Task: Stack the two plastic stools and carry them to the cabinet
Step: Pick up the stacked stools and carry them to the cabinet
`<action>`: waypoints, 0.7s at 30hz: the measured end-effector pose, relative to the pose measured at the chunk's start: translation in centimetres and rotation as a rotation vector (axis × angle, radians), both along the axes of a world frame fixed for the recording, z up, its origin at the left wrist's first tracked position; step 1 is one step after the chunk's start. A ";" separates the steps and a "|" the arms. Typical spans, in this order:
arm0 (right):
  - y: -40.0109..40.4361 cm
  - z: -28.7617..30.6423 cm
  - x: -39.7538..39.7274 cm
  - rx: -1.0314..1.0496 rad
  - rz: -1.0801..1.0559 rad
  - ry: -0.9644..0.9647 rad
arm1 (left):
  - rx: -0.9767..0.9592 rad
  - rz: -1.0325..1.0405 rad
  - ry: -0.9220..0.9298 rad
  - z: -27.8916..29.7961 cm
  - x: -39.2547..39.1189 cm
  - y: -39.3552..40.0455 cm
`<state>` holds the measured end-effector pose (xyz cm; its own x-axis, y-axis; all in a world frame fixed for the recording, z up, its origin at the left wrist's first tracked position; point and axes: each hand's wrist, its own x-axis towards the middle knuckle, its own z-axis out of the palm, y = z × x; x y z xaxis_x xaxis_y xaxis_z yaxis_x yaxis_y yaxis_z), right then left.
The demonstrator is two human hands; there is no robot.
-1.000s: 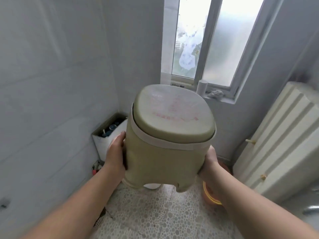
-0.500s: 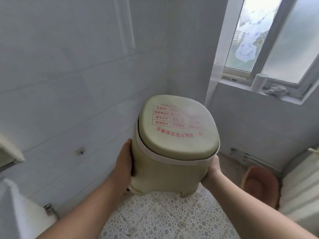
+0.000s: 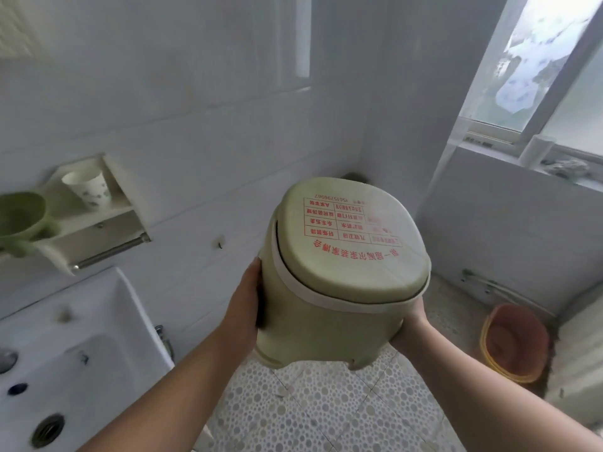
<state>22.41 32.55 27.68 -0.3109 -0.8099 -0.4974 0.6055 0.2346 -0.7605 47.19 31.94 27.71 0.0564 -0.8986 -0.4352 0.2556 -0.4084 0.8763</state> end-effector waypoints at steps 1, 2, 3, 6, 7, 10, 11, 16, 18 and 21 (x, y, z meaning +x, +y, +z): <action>0.8 0.0 1.4 -0.006 0.009 0.013 | -0.001 0.008 -0.008 0.1 1.4 1.1; 1.7 0.2 3.0 -0.007 0.020 0.022 | 0.000 0.020 -0.016 0.1 2.9 2.1; 2.7 0.3 4.9 -0.011 0.032 0.035 | -0.009 0.031 -0.018 0.2 4.7 3.5; 5.1 0.7 8.7 -0.018 0.053 0.048 | 0.004 0.062 -0.030 0.3 8.5 6.5; 5.6 0.7 9.5 -0.017 0.060 0.051 | 0.007 0.078 -0.034 0.2 9.4 7.1; 6.9 1.4 11.7 -0.009 0.087 0.041 | 0.005 0.132 -0.027 0.5 11.8 8.9; 7.1 1.6 12.1 -0.009 0.099 0.032 | 0.013 0.155 -0.029 0.7 12.1 9.4; 8.2 2.0 13.3 0.004 0.192 0.031 | 0.009 0.217 -0.018 1.1 12.9 11.7; 8.2 1.7 13.1 0.027 0.227 0.037 | 0.022 0.237 -0.013 1.2 12.9 12.4; 8.3 1.2 12.5 0.069 0.266 0.020 | 0.057 0.256 0.005 1.5 12.7 13.3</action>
<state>34.95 40.82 28.85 -0.1021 -0.8288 -0.5502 0.5009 0.4350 -0.7483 59.91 45.26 29.16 0.2770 -0.8292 -0.4854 0.3611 -0.3784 0.8523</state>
